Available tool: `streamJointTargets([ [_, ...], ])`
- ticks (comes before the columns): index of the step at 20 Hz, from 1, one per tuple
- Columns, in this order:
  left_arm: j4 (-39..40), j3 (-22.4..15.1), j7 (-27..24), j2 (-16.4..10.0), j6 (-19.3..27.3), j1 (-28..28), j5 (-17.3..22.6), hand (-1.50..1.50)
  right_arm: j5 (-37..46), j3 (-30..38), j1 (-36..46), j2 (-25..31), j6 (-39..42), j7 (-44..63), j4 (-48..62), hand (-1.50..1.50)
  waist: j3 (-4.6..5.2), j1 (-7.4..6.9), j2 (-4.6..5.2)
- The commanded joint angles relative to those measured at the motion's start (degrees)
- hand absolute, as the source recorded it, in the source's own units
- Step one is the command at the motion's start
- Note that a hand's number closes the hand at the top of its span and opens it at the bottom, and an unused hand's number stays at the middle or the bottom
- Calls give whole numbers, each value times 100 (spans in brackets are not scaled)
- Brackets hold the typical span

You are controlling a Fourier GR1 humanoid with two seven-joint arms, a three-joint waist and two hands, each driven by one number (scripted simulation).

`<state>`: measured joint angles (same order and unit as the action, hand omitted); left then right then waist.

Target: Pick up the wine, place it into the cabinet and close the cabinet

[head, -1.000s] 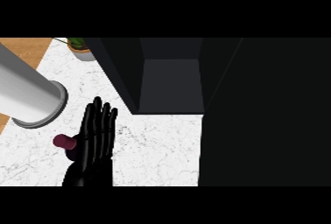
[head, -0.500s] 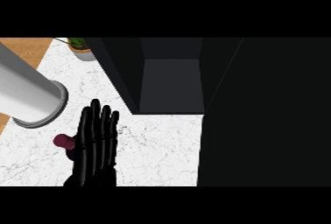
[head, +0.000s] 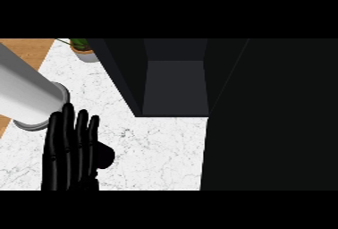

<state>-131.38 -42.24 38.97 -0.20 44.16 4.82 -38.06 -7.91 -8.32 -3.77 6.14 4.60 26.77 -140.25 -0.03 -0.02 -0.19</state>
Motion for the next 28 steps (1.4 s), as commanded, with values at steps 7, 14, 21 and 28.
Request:
streamJointTargets([
  [7,-1014,402,149,-542,-274,-724,121,-150,-253,355,135,141,-94,611,-815,-150,6,0,1],
  [14,-1094,1053,-81,-919,-291,-1033,761,-150,-55,166,136,48,-141,589,-726,-150,10,3,6],
  [21,-1167,1354,31,-883,-285,-1209,1210,-150,-114,325,278,74,-162,639,-629,-150,11,-6,0],
  [28,-408,2095,-1048,-1167,-410,-1440,2973,-150,268,-220,222,-125,-251,690,-748,-150,19,22,10],
])
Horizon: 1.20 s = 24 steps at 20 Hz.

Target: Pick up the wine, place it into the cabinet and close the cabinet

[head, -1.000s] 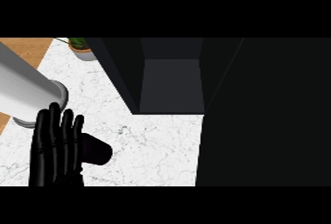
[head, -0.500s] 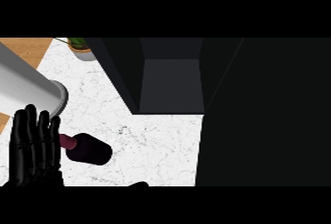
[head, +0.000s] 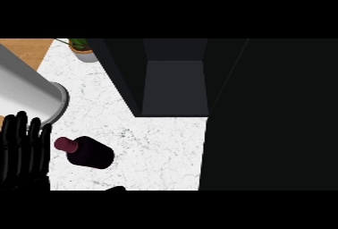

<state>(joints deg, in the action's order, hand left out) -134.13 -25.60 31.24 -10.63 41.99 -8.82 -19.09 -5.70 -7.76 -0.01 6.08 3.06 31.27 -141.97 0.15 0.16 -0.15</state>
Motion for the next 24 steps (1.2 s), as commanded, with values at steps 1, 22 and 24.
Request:
streamJointTargets([
  [1,384,214,-949,69,-72,-301,1198,-150,-431,167,-14,138,34,476,-706,-150,1,6,7],
  [22,2644,1869,-4256,476,-2106,-1353,3318,-150,-567,411,175,133,-53,1023,-995,-150,-12,-5,3],
  [24,2816,2094,-4077,406,-2106,-931,3368,-150,-447,256,-56,2,110,502,-856,-150,-15,13,7],
])
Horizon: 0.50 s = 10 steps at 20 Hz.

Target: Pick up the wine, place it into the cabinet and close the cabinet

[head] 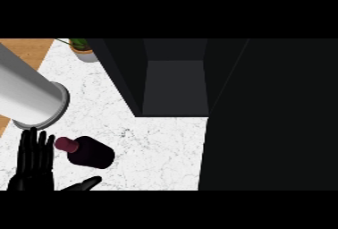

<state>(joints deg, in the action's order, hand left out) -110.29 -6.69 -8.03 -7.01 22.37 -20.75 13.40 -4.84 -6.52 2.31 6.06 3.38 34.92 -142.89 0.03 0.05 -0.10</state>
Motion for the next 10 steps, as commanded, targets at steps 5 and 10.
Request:
streamJointTargets([
  [5,552,514,-52,-147,-534,256,422,-150,-496,182,-228,-37,131,37,-513,-150,-4,5,4],
  [10,1725,333,-1251,206,-1121,173,409,-150,-537,228,19,31,78,396,-622,-150,1,-1,4],
])
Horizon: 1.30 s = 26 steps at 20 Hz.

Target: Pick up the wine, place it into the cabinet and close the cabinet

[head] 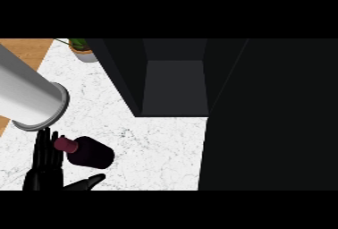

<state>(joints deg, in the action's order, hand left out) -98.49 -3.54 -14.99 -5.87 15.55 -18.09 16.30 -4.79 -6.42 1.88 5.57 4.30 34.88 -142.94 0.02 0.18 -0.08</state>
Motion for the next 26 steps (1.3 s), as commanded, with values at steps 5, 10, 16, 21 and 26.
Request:
streamJointTargets([
  [5,626,114,-443,265,-126,299,-3,-150,-184,-145,-29,-102,-112,467,-837,-150,1,-5,-1],
  [10,859,-64,-513,403,-108,303,-184,-150,-498,112,-37,115,-112,1116,-1348,-150,1,38,-11],
  [16,1483,378,-827,229,-513,554,60,-150,-639,232,-166,-7,23,561,-993,-150,-3,20,-2],
  [21,2506,544,-1412,338,-733,890,23,-150,-293,158,273,-64,-148,699,-726,-150,1,6,4],
  [26,2346,468,-1295,445,-576,939,-58,-150,-423,190,102,-22,6,665,-832,-150,-2,5,1],
])
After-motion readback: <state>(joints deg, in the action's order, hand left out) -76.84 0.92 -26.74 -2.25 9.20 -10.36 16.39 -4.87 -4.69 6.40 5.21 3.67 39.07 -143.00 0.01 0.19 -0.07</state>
